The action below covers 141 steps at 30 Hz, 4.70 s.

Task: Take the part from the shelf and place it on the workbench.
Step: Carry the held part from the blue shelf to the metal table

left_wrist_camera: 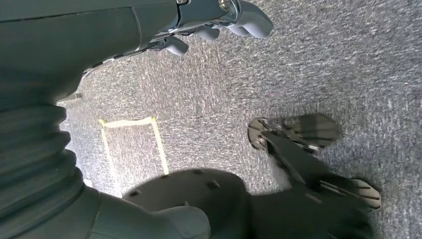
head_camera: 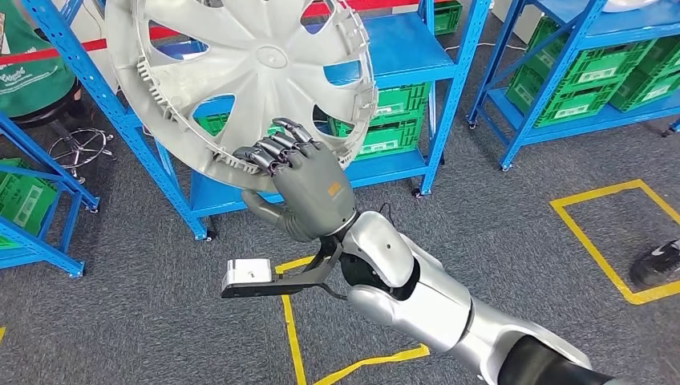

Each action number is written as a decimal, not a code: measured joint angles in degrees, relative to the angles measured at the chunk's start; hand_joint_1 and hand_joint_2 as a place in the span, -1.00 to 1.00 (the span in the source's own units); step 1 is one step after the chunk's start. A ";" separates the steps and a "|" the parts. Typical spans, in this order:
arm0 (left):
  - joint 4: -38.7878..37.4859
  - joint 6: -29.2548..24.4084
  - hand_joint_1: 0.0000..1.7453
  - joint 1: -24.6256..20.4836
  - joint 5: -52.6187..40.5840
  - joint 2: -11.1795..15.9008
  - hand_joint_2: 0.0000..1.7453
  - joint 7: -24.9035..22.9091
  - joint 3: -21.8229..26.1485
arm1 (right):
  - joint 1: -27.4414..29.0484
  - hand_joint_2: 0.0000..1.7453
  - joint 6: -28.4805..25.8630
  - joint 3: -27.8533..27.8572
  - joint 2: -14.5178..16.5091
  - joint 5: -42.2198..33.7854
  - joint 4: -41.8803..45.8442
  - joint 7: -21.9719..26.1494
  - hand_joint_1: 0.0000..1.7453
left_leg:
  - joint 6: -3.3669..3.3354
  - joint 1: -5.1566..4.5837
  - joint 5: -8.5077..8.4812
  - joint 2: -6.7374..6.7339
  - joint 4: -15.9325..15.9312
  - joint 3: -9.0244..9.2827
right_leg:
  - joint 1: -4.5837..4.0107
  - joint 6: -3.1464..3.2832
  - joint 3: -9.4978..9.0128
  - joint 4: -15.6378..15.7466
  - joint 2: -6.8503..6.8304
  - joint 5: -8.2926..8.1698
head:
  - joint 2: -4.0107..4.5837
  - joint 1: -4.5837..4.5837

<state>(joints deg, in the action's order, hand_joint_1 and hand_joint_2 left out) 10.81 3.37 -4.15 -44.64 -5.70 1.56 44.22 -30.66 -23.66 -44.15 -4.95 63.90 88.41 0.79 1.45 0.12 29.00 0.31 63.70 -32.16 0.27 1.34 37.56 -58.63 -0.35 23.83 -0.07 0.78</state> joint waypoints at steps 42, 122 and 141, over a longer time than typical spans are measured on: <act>-0.12 -0.02 -1.00 -0.38 -1.18 0.26 1.00 0.45 0.00 | 0.68 1.00 -0.09 -0.44 -2.28 1.23 0.24 -1.33 1.00 | -2.83 -0.46 -3.79 -0.87 -7.53 -1.91 | 0.65 -3.06 4.58 -16.41 0.48 7.79 | 0.00 -0.20; -0.25 0.10 -1.00 0.13 -3.09 0.86 1.00 1.92 0.98 | 1.70 1.00 3.98 -1.88 -2.32 7.08 0.85 -1.91 1.00 | 0.43 0.42 -2.26 -4.20 -3.73 -3.14 | 0.47 -1.11 -5.34 -0.48 -5.31 5.60 | 0.00 -0.36; -0.18 0.26 -1.00 0.67 -4.10 1.56 1.00 2.50 0.97 | 3.71 1.00 4.51 -1.95 -2.10 10.17 4.84 -3.03 1.00 | -0.32 0.41 -3.43 7.46 -4.21 -4.62 | 0.38 -0.50 -4.88 -0.43 3.51 5.22 | 0.00 0.27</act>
<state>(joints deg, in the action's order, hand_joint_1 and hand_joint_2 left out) 10.64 3.63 -3.48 -48.74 -4.15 4.07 45.18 -26.94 -19.15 -46.10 -7.05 74.07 93.25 -2.23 1.12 0.53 25.57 7.76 59.50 -36.79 0.65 0.84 32.67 -59.06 3.16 29.05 -0.07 1.04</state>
